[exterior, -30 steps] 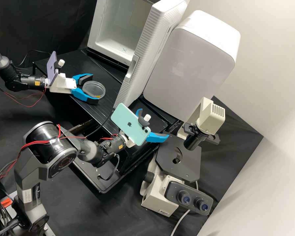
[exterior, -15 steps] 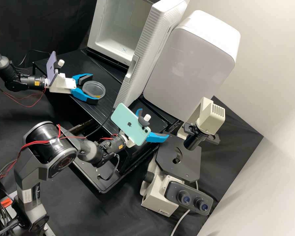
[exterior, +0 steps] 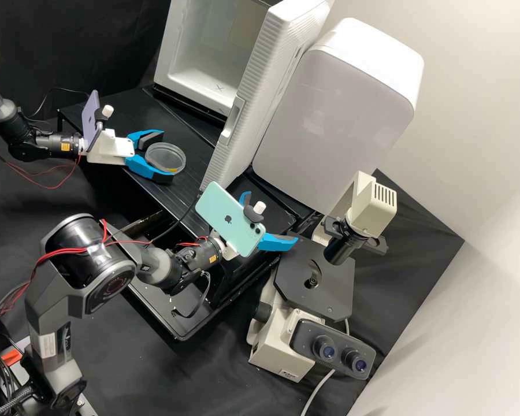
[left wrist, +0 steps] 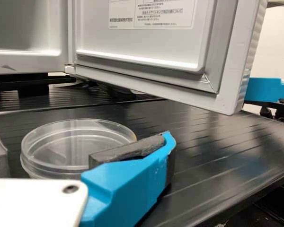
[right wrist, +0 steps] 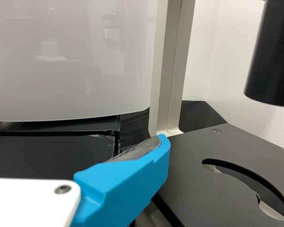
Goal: Place the petri dish in the incubator
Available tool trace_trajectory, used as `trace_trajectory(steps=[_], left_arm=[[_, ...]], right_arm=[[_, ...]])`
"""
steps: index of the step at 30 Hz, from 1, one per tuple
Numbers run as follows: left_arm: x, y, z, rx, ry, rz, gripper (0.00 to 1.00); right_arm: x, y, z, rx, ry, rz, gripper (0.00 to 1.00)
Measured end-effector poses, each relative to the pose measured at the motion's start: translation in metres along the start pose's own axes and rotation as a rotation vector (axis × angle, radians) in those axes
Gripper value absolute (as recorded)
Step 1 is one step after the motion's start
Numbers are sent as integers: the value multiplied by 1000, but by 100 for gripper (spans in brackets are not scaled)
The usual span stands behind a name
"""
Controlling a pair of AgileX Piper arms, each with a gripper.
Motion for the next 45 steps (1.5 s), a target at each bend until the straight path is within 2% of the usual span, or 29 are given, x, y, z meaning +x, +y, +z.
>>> trace_trajectory(steps=[9, 26, 45], left_arm=[[0, 0, 0, 14, 0, 0, 0], [-1, 1, -4, -8, 41, 15, 0], [-1, 1, -4, -9, 43, 16, 0]], right_arm=[[0, 0, 0, 0, 0, 0, 100], [0, 0, 0, 0, 0, 0, 100], [0, 0, 0, 0, 0, 0, 100]])
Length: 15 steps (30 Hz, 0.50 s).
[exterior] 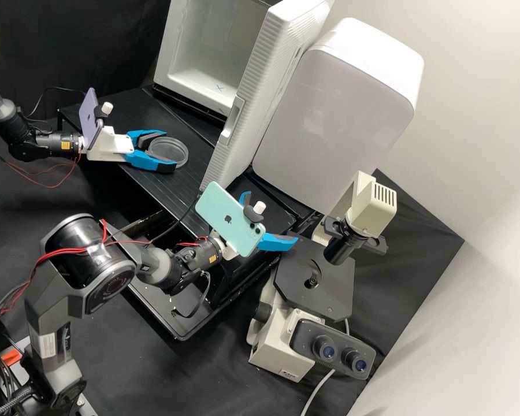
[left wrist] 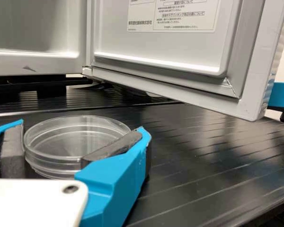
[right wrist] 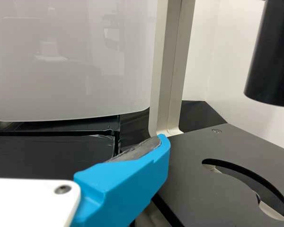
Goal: Place the petri dish in the incubator
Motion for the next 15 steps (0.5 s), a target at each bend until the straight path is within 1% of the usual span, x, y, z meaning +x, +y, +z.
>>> trace_trajectory(steps=[4, 8, 11, 15], left_arm=[[0, 1, -2, 0, 8, 3, 0], [-1, 2, -6, 12, 1, -2, 0], [-3, 5, -8, 17, 4, -1, 0], [-7, 14, -12, 24, 24, -2, 0]], right_arm=[[0, 0, 0, 0, 0, 0, 100], [0, 0, 0, 0, 0, 0, 100], [0, 0, 0, 0, 0, 0, 100], [0, 0, 0, 0, 0, 0, 100]])
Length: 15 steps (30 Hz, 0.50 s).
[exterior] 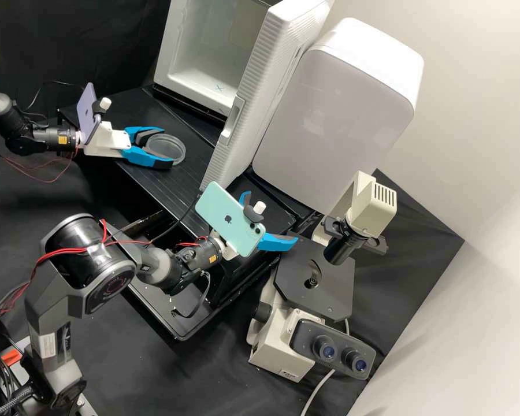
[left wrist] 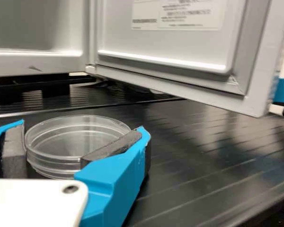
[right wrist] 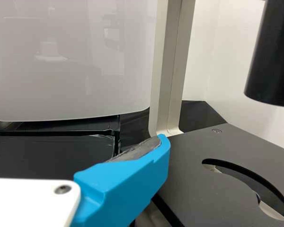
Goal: Place the petri dish in the incubator
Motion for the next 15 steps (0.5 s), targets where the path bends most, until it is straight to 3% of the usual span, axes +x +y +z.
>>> trace_trajectory(steps=[9, 15], left_arm=[[-12, 25, -7, 2, 31, 73, 0], [-17, 32, -7, -6, 32, 98, 0]], right_arm=[[0, 0, 0, 0, 0, 0, 100], [0, 0, 0, 0, 0, 0, 100]])
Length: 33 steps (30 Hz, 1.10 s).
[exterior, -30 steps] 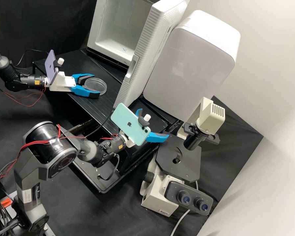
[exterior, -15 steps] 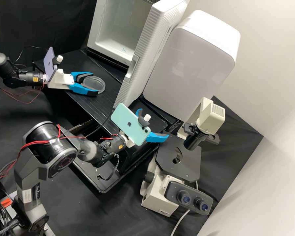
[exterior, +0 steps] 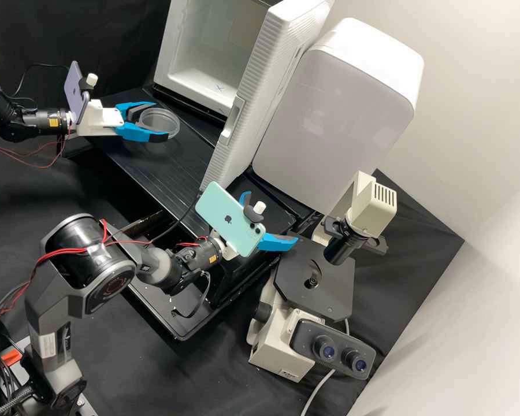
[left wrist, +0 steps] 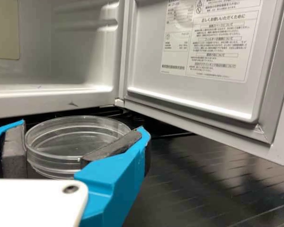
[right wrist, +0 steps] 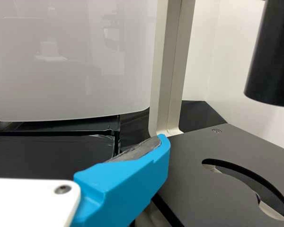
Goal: Place the petri dish in the incubator
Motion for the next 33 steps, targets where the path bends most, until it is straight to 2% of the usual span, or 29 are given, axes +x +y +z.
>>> trace_trajectory(steps=[9, 14, 18, 24, 27, 33], left_arm=[[0, 0, 0, 0, 3, -7, 0], [8, 5, 0, 8, 14, -19, 0], [21, 13, -1, 50, 22, 6, 0], [47, 15, -15, 92, 88, -12, 0], [60, 17, -22, 82, 125, -35, 0], [78, 27, -28, 70, 153, -25, 0]], right_arm=[[0, 0, 0, 0, 0, 0, 100], [0, 0, 0, 0, 0, 0, 100], [0, 0, 0, 0, 0, 0, 100], [0, 0, 0, 0, 0, 0, 100], [0, 0, 0, 0, 0, 0, 100], [0, 0, 0, 0, 0, 0, 100]])
